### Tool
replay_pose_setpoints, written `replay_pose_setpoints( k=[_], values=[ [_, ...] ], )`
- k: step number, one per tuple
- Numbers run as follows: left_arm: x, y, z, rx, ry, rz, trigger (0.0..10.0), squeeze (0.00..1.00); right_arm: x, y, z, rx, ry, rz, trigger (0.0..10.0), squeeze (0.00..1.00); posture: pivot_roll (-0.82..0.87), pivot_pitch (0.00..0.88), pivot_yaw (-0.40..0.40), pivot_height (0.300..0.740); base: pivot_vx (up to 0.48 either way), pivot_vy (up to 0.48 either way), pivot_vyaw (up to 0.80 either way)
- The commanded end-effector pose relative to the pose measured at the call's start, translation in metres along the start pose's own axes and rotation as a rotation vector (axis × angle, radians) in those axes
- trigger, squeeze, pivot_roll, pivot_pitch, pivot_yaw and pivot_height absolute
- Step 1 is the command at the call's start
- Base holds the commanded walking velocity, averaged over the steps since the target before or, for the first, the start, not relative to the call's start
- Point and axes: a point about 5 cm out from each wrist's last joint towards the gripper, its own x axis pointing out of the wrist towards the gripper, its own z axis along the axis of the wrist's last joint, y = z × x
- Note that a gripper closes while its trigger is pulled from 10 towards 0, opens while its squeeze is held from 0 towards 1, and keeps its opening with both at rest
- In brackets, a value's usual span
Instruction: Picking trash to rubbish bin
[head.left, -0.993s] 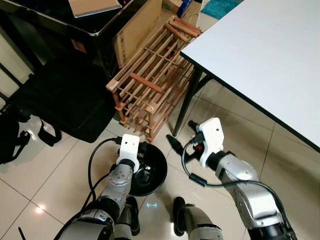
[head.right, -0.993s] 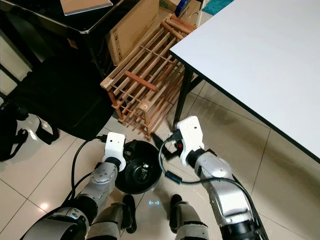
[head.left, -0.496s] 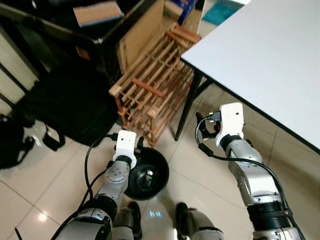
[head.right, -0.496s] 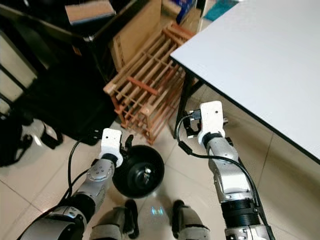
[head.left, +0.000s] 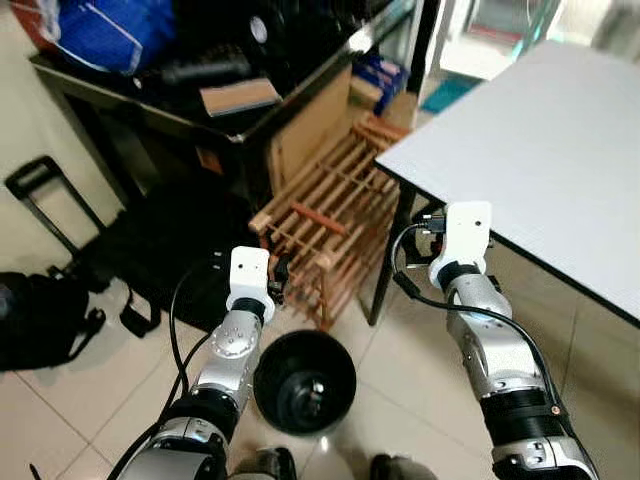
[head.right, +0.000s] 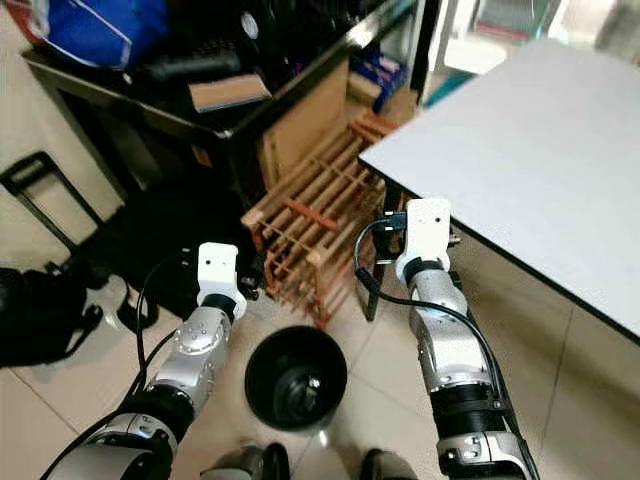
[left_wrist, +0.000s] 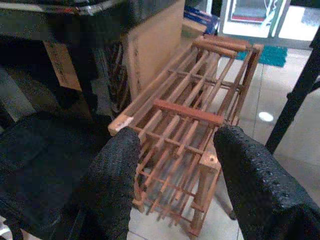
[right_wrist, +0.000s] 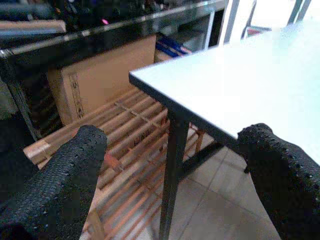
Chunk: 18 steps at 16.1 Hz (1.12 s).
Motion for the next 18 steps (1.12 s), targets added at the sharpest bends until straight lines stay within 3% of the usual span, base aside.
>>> replay_pose_setpoints(
  k=[1, 9, 18],
  values=[
    [-0.001, 0.002, -0.002, -0.005, 0.012, 0.016, 10.0, 0.00, 0.000, 0.000, -0.003, 0.004, -0.003, -0.005, 10.0, 0.00, -0.07, 0.057, 0.059, 0.740, 0.000, 0.000, 0.00],
    [0.002, 0.009, 0.009, -0.008, -0.035, 0.039, 10.0, 0.00, 0.008, 0.001, -0.004, 0.000, -0.009, 0.000, 10.0, 0.00, -0.06, 0.040, 0.052, 0.740, 0.000, 0.000, 0.00],
    [0.002, -0.002, 0.010, -0.038, -0.038, 0.026, 10.0, 0.00, 0.009, -0.001, -0.006, 0.005, 0.000, -0.009, 10.0, 0.00, -0.06, 0.074, 0.034, 0.740, 0.000, 0.000, 0.00]
  ],
)
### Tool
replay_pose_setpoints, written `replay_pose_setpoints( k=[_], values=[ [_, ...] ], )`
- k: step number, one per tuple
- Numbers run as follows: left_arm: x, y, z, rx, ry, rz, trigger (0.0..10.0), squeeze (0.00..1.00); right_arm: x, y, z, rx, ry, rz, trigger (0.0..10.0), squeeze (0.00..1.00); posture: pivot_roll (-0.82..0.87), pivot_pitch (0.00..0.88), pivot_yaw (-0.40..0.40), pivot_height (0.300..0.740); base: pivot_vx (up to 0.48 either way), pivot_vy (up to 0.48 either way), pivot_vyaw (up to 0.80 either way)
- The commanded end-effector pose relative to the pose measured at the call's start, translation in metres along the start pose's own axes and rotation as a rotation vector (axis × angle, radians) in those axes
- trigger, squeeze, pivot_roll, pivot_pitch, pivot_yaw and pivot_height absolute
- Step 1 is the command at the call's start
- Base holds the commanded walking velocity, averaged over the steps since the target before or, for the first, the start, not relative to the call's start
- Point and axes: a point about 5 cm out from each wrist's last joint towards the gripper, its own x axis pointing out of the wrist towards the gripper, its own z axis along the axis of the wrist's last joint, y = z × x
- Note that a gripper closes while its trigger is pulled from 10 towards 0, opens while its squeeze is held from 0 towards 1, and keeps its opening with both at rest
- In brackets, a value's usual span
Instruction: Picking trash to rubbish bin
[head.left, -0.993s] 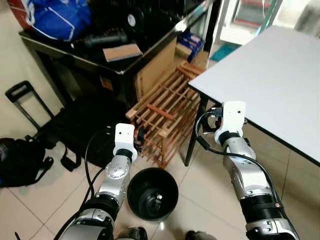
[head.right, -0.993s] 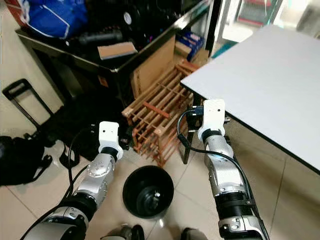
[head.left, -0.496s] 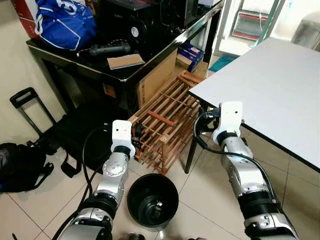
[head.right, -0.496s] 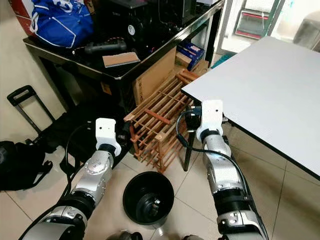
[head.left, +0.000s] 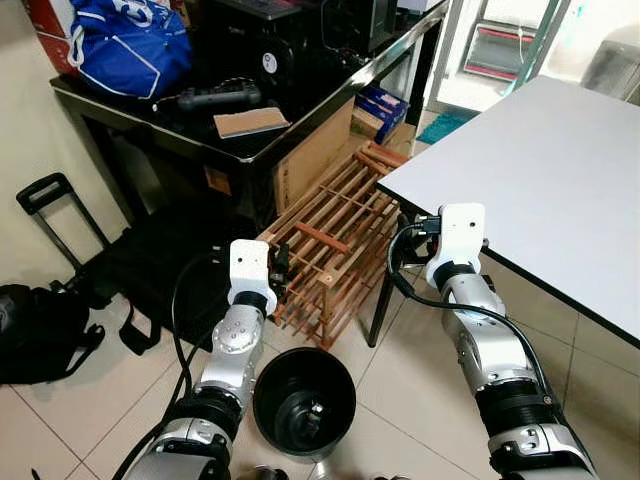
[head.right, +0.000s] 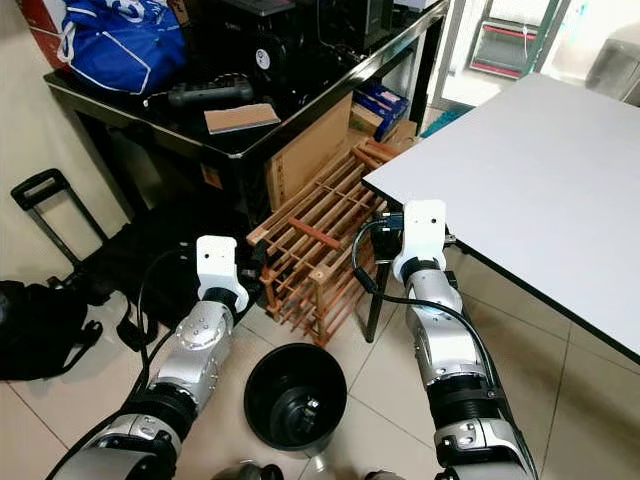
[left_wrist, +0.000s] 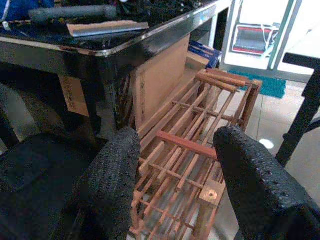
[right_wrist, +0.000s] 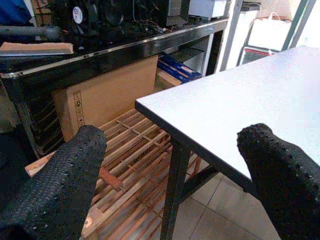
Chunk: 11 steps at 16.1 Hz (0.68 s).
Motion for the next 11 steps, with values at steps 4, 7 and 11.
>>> replay_pose_setpoints(
  k=[4, 7, 11],
  values=[
    [-0.0008, 0.0024, 0.0010, -0.006, -0.002, 0.015, 10.0, 0.00, 0.0003, -0.0028, 0.0009, 0.006, -0.005, -0.010, 10.0, 0.00, -0.05, 0.087, 0.029, 0.740, 0.000, 0.000, 0.00],
    [-0.0007, 0.0022, 0.0015, -0.006, -0.002, 0.018, 10.0, 0.00, 0.0017, -0.0027, 0.0017, 0.005, -0.004, -0.012, 10.0, 0.00, -0.06, 0.096, 0.026, 0.740, 0.000, 0.000, 0.00],
    [-0.0019, -0.0008, -0.0002, -0.011, 0.005, 0.014, 10.0, 0.00, -0.0005, -0.0044, -0.0003, 0.003, 0.002, -0.012, 10.0, 0.00, -0.06, 0.104, 0.022, 0.740, 0.000, 0.000, 0.00]
  ],
)
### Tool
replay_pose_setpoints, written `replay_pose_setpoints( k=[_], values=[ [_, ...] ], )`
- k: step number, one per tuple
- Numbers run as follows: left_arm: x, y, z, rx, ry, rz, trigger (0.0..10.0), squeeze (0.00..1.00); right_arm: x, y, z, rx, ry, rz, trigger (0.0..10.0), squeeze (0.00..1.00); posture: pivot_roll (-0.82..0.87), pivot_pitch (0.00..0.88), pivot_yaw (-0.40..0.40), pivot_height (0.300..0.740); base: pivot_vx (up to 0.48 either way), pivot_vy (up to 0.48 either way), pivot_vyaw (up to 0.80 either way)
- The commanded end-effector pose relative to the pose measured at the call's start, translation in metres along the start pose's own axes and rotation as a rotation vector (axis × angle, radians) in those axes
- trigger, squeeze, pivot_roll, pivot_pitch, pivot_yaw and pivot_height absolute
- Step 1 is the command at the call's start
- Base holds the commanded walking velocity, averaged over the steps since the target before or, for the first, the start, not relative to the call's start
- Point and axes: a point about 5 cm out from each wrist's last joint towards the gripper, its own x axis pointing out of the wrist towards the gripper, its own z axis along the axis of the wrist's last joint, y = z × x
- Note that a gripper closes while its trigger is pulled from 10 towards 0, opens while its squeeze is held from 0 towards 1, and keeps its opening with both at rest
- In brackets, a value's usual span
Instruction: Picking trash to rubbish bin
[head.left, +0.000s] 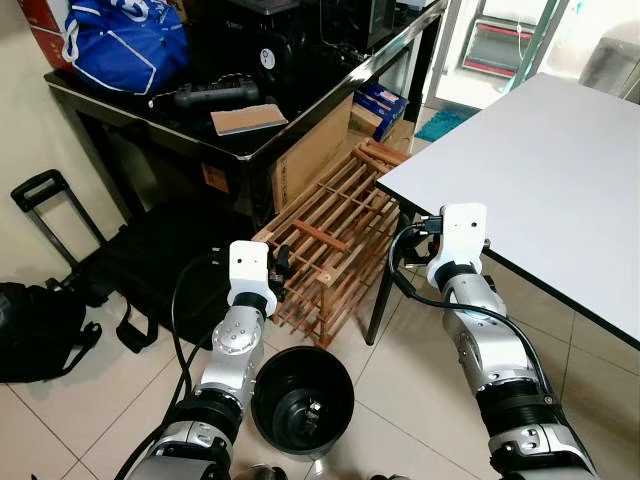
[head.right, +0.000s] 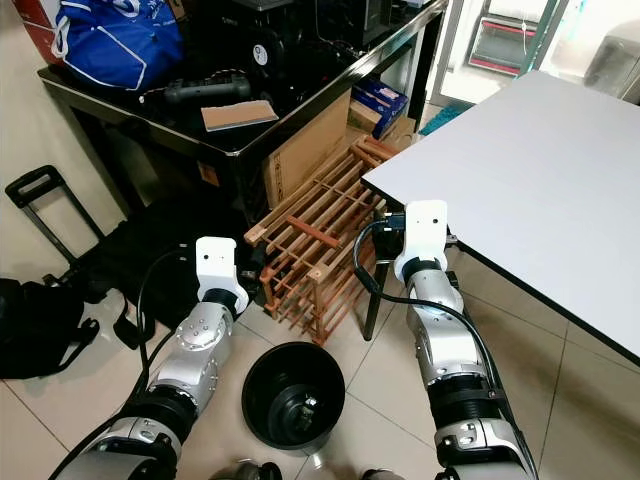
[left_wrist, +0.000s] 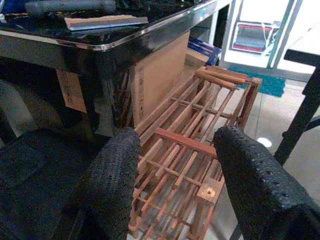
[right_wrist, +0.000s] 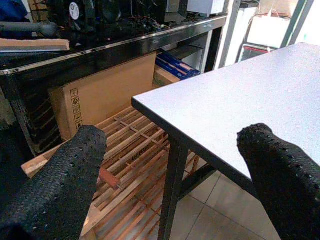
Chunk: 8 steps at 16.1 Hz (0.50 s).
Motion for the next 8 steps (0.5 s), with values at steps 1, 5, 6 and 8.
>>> replay_pose_setpoints(
  k=[1, 5, 6, 8],
  values=[
    [-0.0012, 0.0004, -0.0008, -0.006, 0.004, 0.012, 10.0, 0.00, -0.0009, -0.0034, -0.0005, 0.004, 0.002, -0.008, 10.0, 0.00, -0.06, 0.103, 0.021, 0.740, 0.000, 0.000, 0.00],
    [-0.0025, 0.0001, -0.0024, -0.004, 0.009, 0.010, 10.0, 0.00, -0.0007, 0.0004, -0.0001, 0.011, 0.005, 0.012, 10.0, 0.00, -0.06, 0.097, 0.023, 0.740, 0.000, 0.000, -0.40],
    [-0.0026, 0.0002, -0.0025, -0.003, 0.009, 0.009, 10.0, 0.00, -0.0007, 0.0010, 0.0000, 0.010, 0.002, 0.014, 10.0, 0.00, -0.06, 0.095, 0.025, 0.740, 0.000, 0.000, -0.80],
    [-0.0031, 0.0005, -0.0029, -0.002, 0.009, 0.007, 10.0, 0.00, -0.0016, 0.0029, -0.0017, 0.009, 0.005, 0.019, 10.0, 0.00, -0.06, 0.088, 0.028, 0.740, 0.000, 0.000, -0.80]
  ],
)
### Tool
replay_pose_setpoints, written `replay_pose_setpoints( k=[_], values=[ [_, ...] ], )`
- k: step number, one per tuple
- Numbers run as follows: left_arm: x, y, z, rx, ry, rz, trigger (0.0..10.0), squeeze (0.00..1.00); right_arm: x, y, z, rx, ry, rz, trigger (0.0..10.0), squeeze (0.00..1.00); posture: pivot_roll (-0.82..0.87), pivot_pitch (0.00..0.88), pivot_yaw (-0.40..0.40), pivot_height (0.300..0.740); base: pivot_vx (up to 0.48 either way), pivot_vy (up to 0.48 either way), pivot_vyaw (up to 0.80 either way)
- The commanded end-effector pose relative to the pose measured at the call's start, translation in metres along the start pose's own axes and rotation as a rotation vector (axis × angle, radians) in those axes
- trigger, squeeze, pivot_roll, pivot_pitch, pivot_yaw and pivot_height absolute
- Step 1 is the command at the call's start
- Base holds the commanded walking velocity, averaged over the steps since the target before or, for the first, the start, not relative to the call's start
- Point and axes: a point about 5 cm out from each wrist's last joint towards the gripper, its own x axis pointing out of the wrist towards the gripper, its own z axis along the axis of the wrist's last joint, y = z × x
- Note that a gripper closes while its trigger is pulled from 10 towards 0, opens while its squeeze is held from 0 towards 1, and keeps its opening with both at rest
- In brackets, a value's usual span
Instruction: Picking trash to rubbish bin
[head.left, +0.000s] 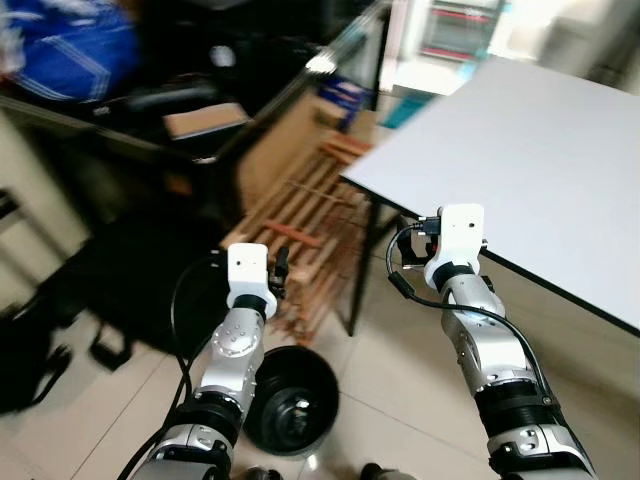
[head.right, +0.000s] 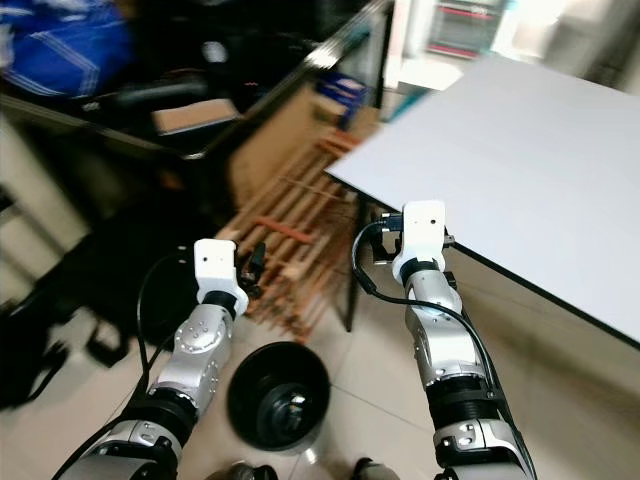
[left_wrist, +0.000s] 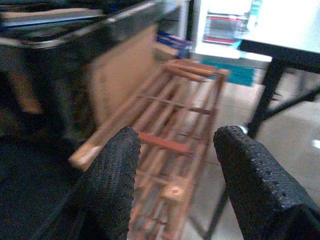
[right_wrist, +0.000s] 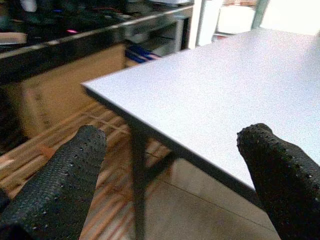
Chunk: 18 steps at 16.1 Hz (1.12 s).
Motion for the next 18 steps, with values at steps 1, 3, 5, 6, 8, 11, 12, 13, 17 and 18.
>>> replay_pose_setpoints(
  k=[1, 3, 5, 6, 8, 11, 12, 13, 17, 18],
  values=[
    [-0.0013, 0.0013, -0.0010, 0.002, 0.004, 0.006, 10.0, 0.00, -0.0013, 0.0007, -0.0011, 0.005, 0.003, 0.003, 10.0, 0.00, -0.06, 0.088, 0.028, 0.740, 0.000, 0.000, -0.80],
    [-0.0017, 0.0007, -0.0014, 0.004, 0.006, 0.000, 10.0, 0.00, -0.0016, 0.0017, -0.0018, 0.004, 0.004, 0.007, 10.0, 0.00, -0.06, 0.084, 0.031, 0.740, 0.000, 0.000, -0.80],
    [-0.0019, -0.0004, -0.0015, 0.004, 0.007, -0.009, 10.0, 0.00, -0.0019, 0.0024, -0.0029, 0.002, 0.008, 0.009, 10.0, 0.00, -0.06, 0.078, 0.035, 0.740, 0.000, 0.000, -0.80],
    [-0.0020, -0.0005, -0.0016, 0.004, 0.007, -0.011, 10.0, 0.00, -0.0019, 0.0024, -0.0033, 0.002, 0.009, 0.009, 10.0, 0.00, -0.06, 0.077, 0.035, 0.740, 0.000, 0.000, -0.80],
    [-0.0026, -0.0011, -0.0021, 0.004, 0.008, -0.018, 10.0, 0.00, -0.0025, 0.0033, -0.0041, 0.001, 0.010, 0.013, 10.0, 0.00, -0.06, 0.070, 0.037, 0.740, 0.000, 0.000, -0.80],
    [-0.0032, -0.0024, -0.0023, 0.003, 0.008, -0.028, 10.0, 0.00, -0.0031, 0.0050, -0.0045, 0.001, 0.011, 0.018, 10.0, 0.00, -0.06, 0.063, 0.039, 0.740, 0.000, 0.000, -0.80],
    [-0.0035, -0.0028, -0.0025, 0.001, 0.009, -0.031, 10.0, 0.00, -0.0033, 0.0057, -0.0050, 0.000, 0.012, 0.021, 10.0, 0.00, -0.06, 0.060, 0.040, 0.740, 0.000, 0.000, -0.80],
    [-0.0036, -0.0031, -0.0024, 0.000, 0.009, -0.035, 10.0, 0.00, -0.0033, 0.0062, -0.0052, 0.000, 0.013, 0.024, 10.0, 0.00, -0.06, 0.060, 0.040, 0.740, 0.000, 0.000, -0.80],
    [-0.0037, -0.0060, -0.0021, -0.019, 0.010, -0.053, 10.0, 0.00, -0.0027, 0.0070, -0.0052, 0.000, 0.016, 0.026, 10.0, 0.00, -0.05, 0.076, 0.038, 0.740, 0.000, 0.000, -0.80],
    [-0.0037, -0.0063, -0.0019, -0.021, 0.008, -0.054, 10.0, 0.00, -0.0026, 0.0071, -0.0052, 0.000, 0.016, 0.026, 10.0, 0.00, -0.05, 0.076, 0.038, 0.740, 0.000, 0.000, -0.80]
  ],
)
